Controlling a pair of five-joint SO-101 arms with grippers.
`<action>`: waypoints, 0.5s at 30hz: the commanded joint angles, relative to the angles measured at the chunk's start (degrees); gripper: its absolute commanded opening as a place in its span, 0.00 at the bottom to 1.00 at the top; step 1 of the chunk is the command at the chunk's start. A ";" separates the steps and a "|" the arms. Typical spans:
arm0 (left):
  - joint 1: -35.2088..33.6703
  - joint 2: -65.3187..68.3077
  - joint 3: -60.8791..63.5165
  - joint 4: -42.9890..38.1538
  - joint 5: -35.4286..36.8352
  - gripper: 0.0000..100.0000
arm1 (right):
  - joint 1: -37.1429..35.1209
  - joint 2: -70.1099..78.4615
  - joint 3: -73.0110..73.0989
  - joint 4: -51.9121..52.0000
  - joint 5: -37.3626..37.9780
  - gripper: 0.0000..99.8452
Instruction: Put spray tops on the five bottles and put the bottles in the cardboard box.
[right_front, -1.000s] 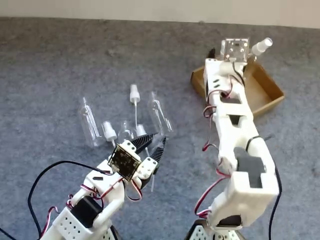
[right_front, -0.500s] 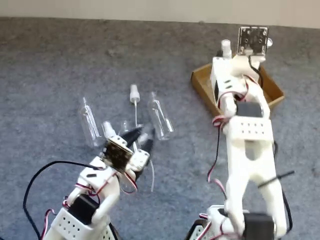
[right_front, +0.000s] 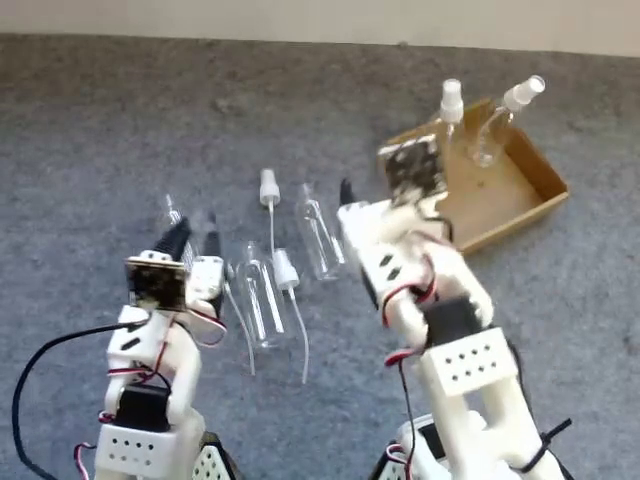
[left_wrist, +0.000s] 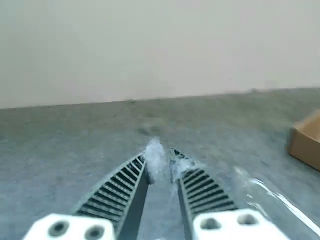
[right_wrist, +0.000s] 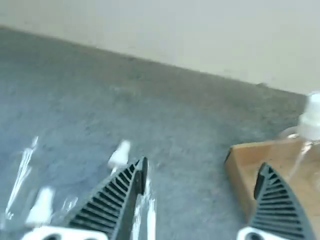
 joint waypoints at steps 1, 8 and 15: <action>-5.41 -0.48 1.19 -2.73 0.53 0.01 | -2.95 -2.33 -0.84 6.46 0.18 0.31; -5.67 -0.40 1.19 -2.73 0.44 0.01 | -5.41 5.32 -15.96 21.14 0.18 0.31; -7.34 -0.40 1.19 -2.55 0.53 0.01 | -6.73 21.76 -28.79 27.65 0.35 0.31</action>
